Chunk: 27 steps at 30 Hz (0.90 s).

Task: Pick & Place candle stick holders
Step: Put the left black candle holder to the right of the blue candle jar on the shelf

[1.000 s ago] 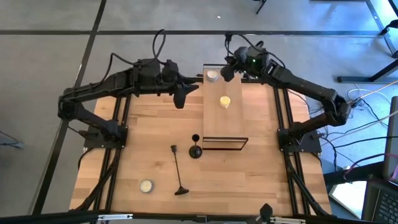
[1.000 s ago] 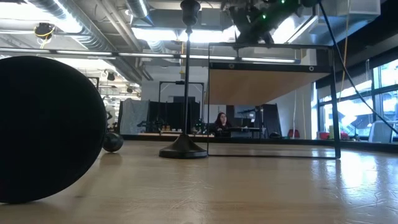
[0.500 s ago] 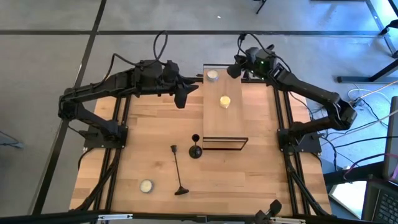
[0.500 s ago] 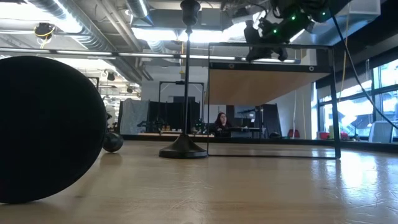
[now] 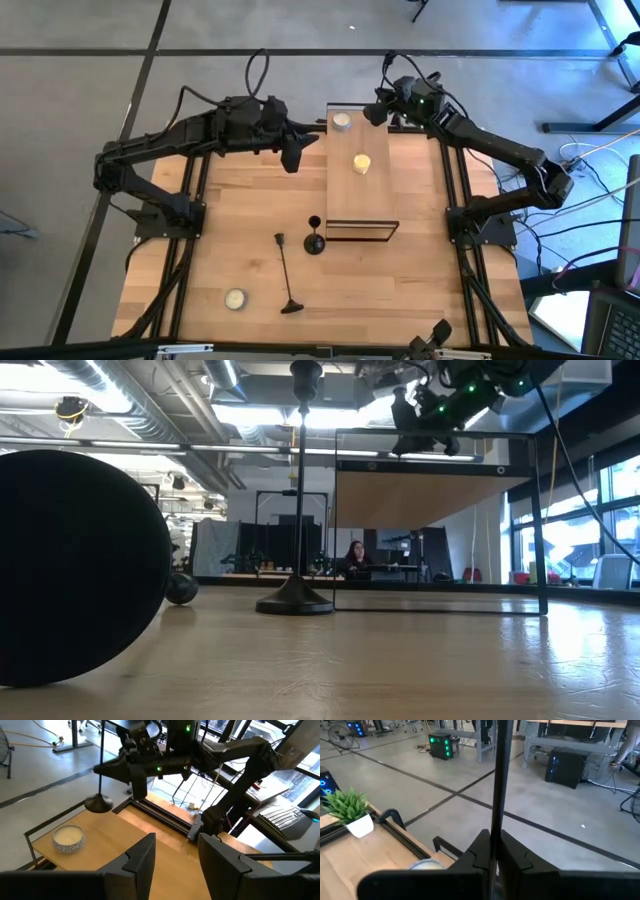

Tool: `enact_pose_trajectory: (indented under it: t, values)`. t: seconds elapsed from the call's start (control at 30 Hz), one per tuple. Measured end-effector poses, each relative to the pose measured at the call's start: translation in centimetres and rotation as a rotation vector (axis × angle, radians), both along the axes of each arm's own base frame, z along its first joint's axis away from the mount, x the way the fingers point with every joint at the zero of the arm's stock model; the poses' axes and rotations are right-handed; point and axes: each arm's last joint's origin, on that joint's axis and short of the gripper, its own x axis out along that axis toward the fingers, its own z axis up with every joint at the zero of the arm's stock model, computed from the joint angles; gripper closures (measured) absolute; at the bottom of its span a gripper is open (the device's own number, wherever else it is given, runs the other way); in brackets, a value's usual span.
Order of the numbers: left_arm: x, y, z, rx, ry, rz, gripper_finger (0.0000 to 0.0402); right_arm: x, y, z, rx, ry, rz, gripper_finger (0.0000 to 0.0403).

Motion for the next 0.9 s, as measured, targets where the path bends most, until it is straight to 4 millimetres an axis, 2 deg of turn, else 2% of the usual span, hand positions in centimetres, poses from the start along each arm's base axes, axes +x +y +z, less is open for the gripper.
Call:
enact_pose_trajectory:
  t: [0.23, 0.9]
  values:
    - [0.0, 0.0, 0.0, 0.003, 0.001, 0.01, 0.0259, -0.4, -0.1, -2.5, 0.036, -0.024, -0.023, 0.0388]
    - [0.0, 0.2, 0.0, -0.003, -0.002, 0.019, 0.0259, 0.0, -0.3, -3.1, 0.015, -0.006, -0.033, 0.0388]
